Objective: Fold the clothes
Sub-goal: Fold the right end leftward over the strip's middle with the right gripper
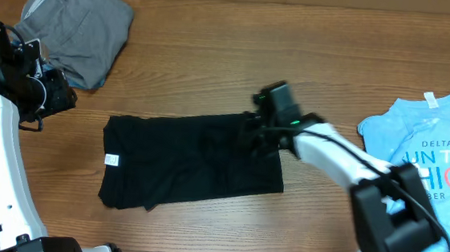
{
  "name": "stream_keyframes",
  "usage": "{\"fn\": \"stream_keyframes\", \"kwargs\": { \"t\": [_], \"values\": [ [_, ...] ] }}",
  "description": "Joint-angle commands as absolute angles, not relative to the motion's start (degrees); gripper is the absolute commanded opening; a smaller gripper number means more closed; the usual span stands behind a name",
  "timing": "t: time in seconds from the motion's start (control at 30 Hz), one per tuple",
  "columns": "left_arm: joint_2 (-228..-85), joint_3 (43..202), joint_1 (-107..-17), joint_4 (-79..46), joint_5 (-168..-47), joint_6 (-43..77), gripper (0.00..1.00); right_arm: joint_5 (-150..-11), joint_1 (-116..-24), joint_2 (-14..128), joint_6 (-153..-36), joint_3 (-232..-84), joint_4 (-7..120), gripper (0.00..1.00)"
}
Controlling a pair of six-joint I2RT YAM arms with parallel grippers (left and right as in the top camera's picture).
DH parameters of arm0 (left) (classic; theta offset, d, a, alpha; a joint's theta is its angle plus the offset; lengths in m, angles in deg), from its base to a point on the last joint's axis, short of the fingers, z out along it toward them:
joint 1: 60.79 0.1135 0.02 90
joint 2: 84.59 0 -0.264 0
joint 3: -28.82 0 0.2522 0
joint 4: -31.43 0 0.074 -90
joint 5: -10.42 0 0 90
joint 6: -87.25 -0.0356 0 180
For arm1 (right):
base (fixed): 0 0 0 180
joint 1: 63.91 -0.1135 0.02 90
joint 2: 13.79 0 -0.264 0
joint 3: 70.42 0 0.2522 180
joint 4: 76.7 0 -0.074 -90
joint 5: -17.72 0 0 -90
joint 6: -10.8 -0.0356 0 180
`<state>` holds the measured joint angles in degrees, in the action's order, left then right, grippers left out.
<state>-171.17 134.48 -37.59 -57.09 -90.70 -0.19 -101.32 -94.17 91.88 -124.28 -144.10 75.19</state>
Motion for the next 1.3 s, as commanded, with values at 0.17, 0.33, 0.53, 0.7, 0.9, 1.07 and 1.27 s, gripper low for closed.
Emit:
{"fn": "stream_keyframes", "kwargs": {
  "t": [0.17,0.33,0.53,0.7,0.9,1.07,1.27],
  "values": [
    [-170.78,135.42,-37.96,-57.11,-91.44,-1.50,0.48,-105.89,-96.38,93.94,-127.05,-145.48,93.92,0.12],
    [-170.78,135.42,-37.96,-57.09,-91.44,-1.50,0.49,-110.92,-90.76,88.54,-115.38,-150.50,76.68,0.21],
    [-170.78,135.42,-37.96,-57.11,-91.44,-1.50,0.51,-105.98,-88.40,82.50,-101.81,-154.77,45.55,0.37],
    [-170.78,135.42,-37.96,-57.09,-91.42,-1.50,0.53,-99.09,-93.52,83.09,-99.93,-153.94,36.66,0.41],
    [-170.80,135.42,-37.96,-57.09,-91.42,-1.52,0.54,-83.03,-104.90,85.52,-99.71,-153.08,36.64,0.47],
    [-170.80,135.42,-37.96,-57.20,-91.46,-1.52,0.54,-73.30,-109.69,88.93,-99.47,-153.08,38.91,0.49],
    [-170.82,135.42,-37.96,-57.16,-91.44,-1.52,0.55,-73.98,-111.28,93.15,-97.44,-153.08,40.09,0.49]
  ]
}}
